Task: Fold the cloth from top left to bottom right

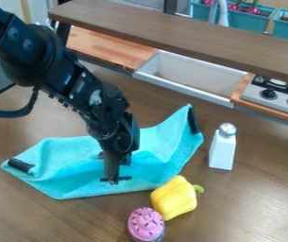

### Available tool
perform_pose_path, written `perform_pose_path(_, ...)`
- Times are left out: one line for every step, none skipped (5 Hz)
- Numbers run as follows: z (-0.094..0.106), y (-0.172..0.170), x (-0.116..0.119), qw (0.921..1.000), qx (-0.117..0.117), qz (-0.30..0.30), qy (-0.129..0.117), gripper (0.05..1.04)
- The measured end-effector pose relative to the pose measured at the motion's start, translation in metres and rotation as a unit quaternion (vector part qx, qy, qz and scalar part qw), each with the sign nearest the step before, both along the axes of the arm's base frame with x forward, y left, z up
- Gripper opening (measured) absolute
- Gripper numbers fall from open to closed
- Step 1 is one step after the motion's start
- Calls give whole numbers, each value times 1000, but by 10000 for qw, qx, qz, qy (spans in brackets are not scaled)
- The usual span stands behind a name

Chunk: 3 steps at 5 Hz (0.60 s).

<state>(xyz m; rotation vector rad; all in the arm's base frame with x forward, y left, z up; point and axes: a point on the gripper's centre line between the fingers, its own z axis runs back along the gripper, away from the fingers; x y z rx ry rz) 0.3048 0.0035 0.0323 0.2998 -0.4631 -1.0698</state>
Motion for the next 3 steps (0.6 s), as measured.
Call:
perform_pose_path(-8,1,2,9973,-358,-163,624,512)
perform_pose_path(-13,15,15,9799,-1177,-386,1564,809)
perform_pose_path(-3,20,22,9738,-1370,-558,1730,996)
